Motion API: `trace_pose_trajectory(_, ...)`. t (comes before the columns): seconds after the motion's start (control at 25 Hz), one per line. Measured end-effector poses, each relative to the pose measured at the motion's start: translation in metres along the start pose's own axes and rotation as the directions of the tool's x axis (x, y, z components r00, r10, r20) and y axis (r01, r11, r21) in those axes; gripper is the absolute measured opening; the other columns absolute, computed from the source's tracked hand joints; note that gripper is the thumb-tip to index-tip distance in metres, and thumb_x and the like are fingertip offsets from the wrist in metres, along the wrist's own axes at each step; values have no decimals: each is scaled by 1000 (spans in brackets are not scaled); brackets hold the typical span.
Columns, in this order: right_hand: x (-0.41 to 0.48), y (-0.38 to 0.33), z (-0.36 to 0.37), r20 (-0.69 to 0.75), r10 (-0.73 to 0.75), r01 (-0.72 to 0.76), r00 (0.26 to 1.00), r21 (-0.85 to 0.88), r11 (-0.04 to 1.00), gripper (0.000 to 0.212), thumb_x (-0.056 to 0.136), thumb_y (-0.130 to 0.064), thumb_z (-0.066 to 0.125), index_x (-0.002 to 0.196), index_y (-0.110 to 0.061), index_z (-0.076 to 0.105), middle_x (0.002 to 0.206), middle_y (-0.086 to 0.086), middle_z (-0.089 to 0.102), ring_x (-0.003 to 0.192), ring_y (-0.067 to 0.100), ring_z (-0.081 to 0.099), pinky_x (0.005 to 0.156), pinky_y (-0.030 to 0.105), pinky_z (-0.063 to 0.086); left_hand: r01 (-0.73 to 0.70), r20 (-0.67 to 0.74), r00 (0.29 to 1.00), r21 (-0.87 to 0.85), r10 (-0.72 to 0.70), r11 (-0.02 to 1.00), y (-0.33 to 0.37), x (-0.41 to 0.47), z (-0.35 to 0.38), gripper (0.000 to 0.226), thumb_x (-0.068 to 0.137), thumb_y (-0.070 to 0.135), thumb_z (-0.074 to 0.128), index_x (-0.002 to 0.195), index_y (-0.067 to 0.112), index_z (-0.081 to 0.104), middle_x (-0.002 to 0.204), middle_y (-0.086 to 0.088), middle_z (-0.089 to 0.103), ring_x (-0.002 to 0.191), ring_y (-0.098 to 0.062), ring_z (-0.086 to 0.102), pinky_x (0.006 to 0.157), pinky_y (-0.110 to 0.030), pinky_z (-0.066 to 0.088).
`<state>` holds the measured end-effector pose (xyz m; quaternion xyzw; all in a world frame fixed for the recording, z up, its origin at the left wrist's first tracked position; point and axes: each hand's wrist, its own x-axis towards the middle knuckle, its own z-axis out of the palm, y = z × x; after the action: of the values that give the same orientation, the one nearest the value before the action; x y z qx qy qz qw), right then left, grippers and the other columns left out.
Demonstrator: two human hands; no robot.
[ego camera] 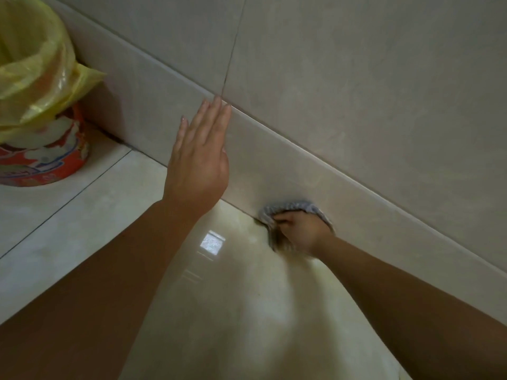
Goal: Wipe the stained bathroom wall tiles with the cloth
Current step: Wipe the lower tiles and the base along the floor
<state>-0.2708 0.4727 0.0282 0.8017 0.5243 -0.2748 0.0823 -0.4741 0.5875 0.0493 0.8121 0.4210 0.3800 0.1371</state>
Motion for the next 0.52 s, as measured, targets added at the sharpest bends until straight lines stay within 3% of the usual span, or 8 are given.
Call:
trace_pose_trajectory(0.12, -31, 7, -16, -239, 74, -87, 968, -46, 995, 28, 95, -33, 47, 107, -36, 72, 108, -5, 72, 102, 16, 65, 87, 24, 49, -3, -1, 1000, -6, 3, 1000, 1, 1, 4, 65, 92, 4, 40, 155, 13, 23, 163, -4, 19, 152, -17, 12, 124, -41, 6)
trace_pose_trajectory(0.2, -41, -15, -43, -472, 96, -33, 876, 140, 990, 24, 91, -35, 52, 96, -35, 75, 92, -5, 75, 90, 15, 67, 82, 25, 51, -3, -4, 1000, -10, 3, 1000, 1, 2, 6, 66, 92, 3, 41, 155, 12, 24, 163, -4, 19, 152, -17, 11, 123, -40, 5)
trace_pose_trajectory(0.28, -36, -45, -69, -564, 89, 186, 821, 412, 892, 25, 82, -42, 52, 89, -40, 75, 85, -5, 76, 84, 14, 70, 86, 33, 54, 12, -14, 1000, -18, -12, 1000, -3, 2, 6, 67, 91, 2, 41, 155, 12, 22, 163, -3, 19, 152, -17, 11, 123, -40, 5)
trace_pose_trajectory(0.36, -16, -74, -72, -543, 23, 269, 839, 452, 851, 28, 78, -45, 48, 93, -46, 72, 89, -7, 76, 87, 15, 70, 87, 37, 55, 49, -24, 998, -27, -50, 998, -7, 1, 5, 68, 91, 1, 40, 155, 12, 21, 163, -4, 19, 152, -17, 10, 124, -42, 7)
trace_pose_trajectory(0.52, 19, -82, -26, -316, -73, 130, 946, 162, 978, 33, 96, -31, 46, 121, -39, 65, 125, -6, 66, 113, 18, 61, 99, 27, 45, 91, -14, 996, -15, -91, 996, -17, -4, -1, 66, 91, 4, 38, 154, 11, 23, 163, -5, 19, 152, -19, 11, 123, -43, 8)
